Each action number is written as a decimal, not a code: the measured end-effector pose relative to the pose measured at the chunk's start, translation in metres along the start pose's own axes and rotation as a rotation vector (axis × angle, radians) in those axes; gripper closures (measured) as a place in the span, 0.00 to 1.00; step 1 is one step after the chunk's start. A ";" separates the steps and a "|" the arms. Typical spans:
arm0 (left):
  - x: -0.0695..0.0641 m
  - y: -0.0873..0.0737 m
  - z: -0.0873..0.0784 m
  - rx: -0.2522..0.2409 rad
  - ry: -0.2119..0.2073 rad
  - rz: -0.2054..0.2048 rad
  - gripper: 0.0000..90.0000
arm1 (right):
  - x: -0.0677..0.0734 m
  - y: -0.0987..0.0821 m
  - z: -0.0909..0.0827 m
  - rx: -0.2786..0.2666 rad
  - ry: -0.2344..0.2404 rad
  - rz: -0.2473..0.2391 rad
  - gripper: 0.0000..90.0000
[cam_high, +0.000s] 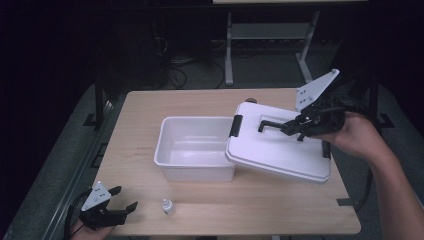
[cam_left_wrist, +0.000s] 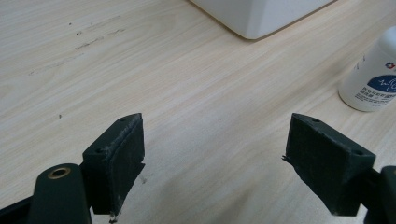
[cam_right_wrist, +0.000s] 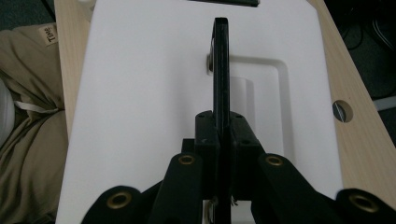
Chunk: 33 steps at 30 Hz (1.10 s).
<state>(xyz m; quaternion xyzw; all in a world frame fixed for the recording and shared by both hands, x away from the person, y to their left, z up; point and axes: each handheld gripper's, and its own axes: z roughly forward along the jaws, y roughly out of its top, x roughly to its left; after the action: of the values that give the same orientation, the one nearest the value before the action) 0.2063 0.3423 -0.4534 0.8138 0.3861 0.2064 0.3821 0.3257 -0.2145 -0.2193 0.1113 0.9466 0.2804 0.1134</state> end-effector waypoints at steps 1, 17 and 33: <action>0.000 0.000 0.000 0.000 0.000 0.000 0.22 | 0.000 -0.002 0.000 0.001 -0.001 0.008 0.93; 0.000 0.000 0.000 -0.003 0.004 -0.002 0.22 | 0.003 -0.044 0.001 0.017 -0.001 0.064 0.93; 0.000 0.000 0.000 -0.002 0.004 -0.001 0.22 | 0.005 -0.070 0.022 0.020 0.017 0.098 0.93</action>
<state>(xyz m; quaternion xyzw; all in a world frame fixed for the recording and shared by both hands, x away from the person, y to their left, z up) 0.2062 0.3421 -0.4538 0.8130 0.3870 0.2081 0.3821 0.3169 -0.2593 -0.2775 0.1563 0.9437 0.2773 0.0901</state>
